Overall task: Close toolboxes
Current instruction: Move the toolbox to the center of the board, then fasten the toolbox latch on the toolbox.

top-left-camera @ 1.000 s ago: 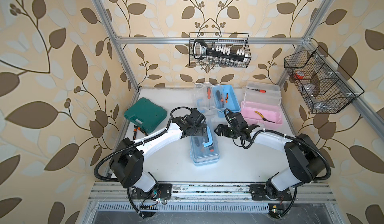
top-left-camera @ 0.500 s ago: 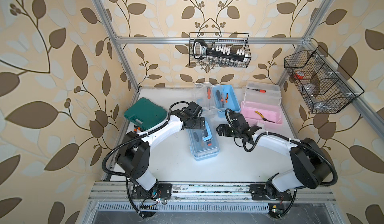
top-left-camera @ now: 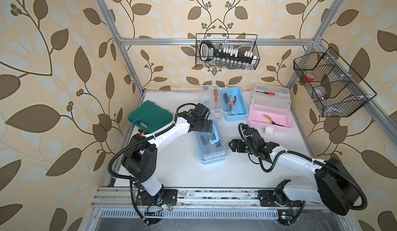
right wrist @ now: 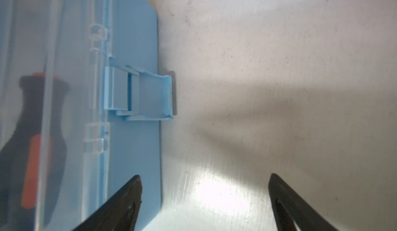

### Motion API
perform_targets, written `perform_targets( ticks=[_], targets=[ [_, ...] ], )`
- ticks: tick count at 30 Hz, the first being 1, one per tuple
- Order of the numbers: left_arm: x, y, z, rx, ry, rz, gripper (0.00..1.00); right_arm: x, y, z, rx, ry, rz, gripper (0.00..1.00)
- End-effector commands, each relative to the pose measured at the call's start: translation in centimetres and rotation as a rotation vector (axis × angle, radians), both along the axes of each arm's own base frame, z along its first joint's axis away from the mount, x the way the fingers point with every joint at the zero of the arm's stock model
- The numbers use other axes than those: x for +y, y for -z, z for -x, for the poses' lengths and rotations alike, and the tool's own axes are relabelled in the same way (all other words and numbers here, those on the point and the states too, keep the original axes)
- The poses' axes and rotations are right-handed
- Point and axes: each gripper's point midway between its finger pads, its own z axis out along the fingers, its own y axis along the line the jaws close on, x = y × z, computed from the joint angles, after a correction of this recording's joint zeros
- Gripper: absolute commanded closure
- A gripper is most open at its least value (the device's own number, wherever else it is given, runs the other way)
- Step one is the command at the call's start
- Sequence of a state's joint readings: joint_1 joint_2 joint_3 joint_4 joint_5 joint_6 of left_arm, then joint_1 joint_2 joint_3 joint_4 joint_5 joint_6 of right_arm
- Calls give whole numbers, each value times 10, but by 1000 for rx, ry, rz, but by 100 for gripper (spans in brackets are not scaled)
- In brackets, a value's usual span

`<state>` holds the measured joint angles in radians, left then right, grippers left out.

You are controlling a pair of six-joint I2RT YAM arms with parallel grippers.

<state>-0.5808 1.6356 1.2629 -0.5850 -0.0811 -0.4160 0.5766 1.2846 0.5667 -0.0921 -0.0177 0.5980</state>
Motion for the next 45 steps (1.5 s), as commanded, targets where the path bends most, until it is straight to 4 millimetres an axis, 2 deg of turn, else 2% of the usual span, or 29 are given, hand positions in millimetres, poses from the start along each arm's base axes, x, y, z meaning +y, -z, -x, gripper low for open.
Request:
perform_targets(
  ticks=[1,8,14,19,22,27,32,39,45],
  targets=[
    [17,-12,12,9,-5,-36,1,12,-3,7,-7,-36,-33,11],
    [25,-31,24,-3,-20,-21,1,39,-8,12,-24,-97,-74,12],
    [36,-24,34,12,-41,-50,1,74,-14,21,-102,-234,-67,13],
    [41,-12,41,40,-50,-68,1,52,-6,6,-212,-161,28,11],
    [43,-6,44,54,-52,-70,1,48,-8,4,-275,-192,72,10],
    [42,3,47,71,-54,-63,1,53,-9,4,-337,-272,94,9],
    [43,10,48,82,-56,-67,1,55,-6,-2,-383,-268,98,9],
    [42,16,50,89,-43,-73,1,62,3,-1,-423,-302,76,9],
    [41,18,51,87,-34,-64,1,71,12,-7,-443,-288,127,8]
  ],
)
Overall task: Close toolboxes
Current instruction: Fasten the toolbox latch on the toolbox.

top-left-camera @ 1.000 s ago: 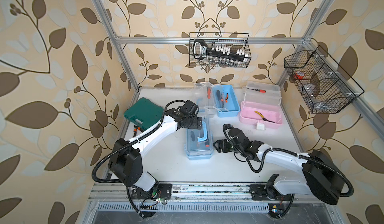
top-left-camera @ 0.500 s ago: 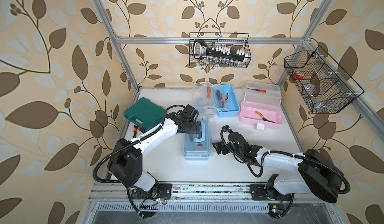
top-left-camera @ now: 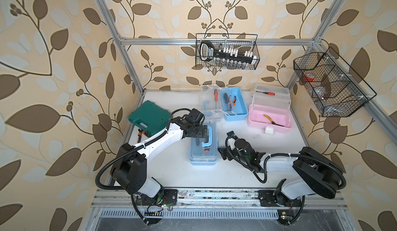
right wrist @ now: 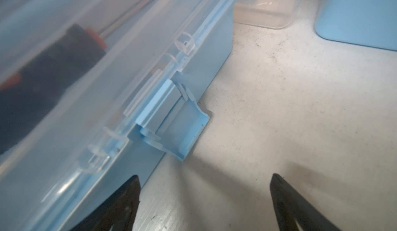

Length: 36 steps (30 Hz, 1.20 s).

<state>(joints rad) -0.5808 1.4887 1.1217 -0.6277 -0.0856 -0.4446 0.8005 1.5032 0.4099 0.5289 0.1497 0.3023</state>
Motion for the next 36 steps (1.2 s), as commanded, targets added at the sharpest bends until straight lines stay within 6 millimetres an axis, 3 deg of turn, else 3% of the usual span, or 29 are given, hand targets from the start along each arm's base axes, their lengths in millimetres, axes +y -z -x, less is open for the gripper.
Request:
perform_targets(
  ticks=[1,6,14,24,29,36],
  targets=[
    [14,15,13,52,-2,-50,1,11,-7,-8,-83,10,12,8],
    [12,14,12,51,14,-45,1,17,-11,-14,-161,77,32,8],
    [12,14,14,47,21,-42,1,0,-14,-33,-232,259,65,8],
    [16,15,15,49,22,-62,1,-20,-26,-34,-275,338,82,9],
    [16,16,15,54,25,-67,1,-14,-30,-33,-280,291,82,8],
    [16,13,15,44,24,-63,1,10,-11,-6,-207,65,34,8]
  ],
)
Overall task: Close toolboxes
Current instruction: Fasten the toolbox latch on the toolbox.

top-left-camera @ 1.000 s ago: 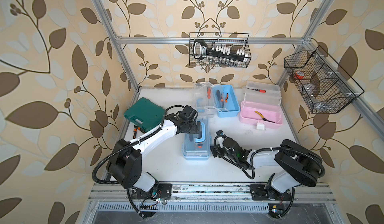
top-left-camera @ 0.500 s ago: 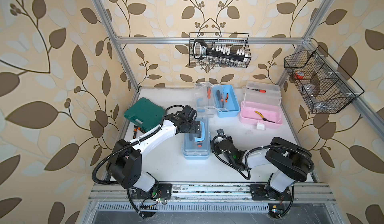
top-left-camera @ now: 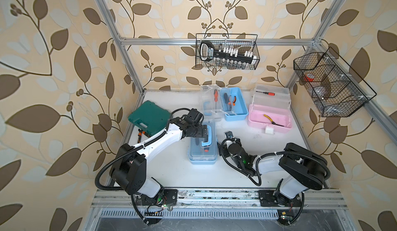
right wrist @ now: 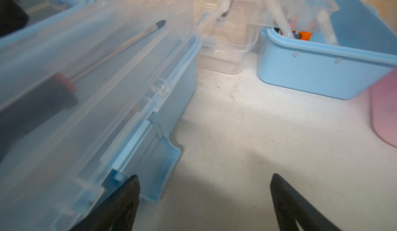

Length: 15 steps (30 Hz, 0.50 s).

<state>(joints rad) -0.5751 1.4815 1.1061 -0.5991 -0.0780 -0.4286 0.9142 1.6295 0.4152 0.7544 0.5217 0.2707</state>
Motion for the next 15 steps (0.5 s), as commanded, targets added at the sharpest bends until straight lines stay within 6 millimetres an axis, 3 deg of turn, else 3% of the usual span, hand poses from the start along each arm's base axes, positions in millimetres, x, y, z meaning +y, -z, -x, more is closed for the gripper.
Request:
perform_targets(
  ticks=[1,6,15],
  targets=[
    [16,12,17,58,15,-70,1,14,4,20,34,-150,-43,7],
    [17,12,15,50,19,-80,1,19,8,26,33,-201,-41,7],
    [14,10,15,49,32,-66,1,25,-3,-3,-79,-111,-31,6]
  ],
)
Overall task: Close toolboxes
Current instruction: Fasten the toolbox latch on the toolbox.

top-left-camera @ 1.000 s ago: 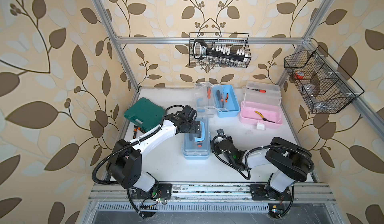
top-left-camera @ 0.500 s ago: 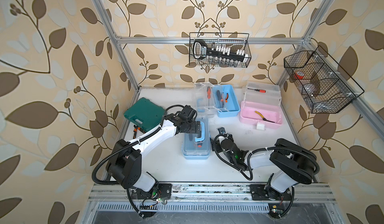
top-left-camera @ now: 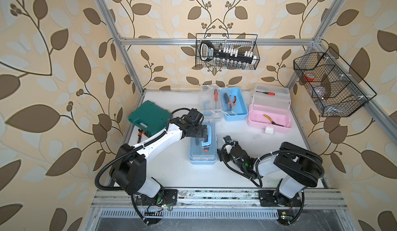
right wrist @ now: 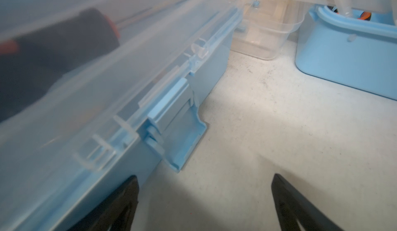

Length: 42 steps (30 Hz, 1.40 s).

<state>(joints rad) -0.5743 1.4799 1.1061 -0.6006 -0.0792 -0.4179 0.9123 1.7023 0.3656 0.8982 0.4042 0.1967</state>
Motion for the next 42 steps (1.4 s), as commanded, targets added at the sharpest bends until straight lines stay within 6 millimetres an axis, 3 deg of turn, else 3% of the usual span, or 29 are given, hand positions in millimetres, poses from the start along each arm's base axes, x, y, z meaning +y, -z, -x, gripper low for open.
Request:
perform_targets(
  ticks=[1,5,11,20,24,32,42],
  targets=[
    [13,10,15,51,25,-63,1,13,-21,-18,-93,29,-48,6],
    [14,6,15,43,25,-62,1,10,-24,-25,-125,78,-61,6],
    [16,4,15,35,22,-66,1,-11,-31,-34,-185,199,-21,5],
    [17,6,16,39,20,-72,1,-23,-38,-29,-191,214,1,5],
    [17,6,16,39,18,-71,1,-20,-44,-27,-191,193,-14,5],
    [15,8,16,40,22,-62,1,8,-58,-25,-113,70,-77,6],
    [13,7,15,34,24,-48,1,2,-59,-32,43,87,-194,11]
  ],
)
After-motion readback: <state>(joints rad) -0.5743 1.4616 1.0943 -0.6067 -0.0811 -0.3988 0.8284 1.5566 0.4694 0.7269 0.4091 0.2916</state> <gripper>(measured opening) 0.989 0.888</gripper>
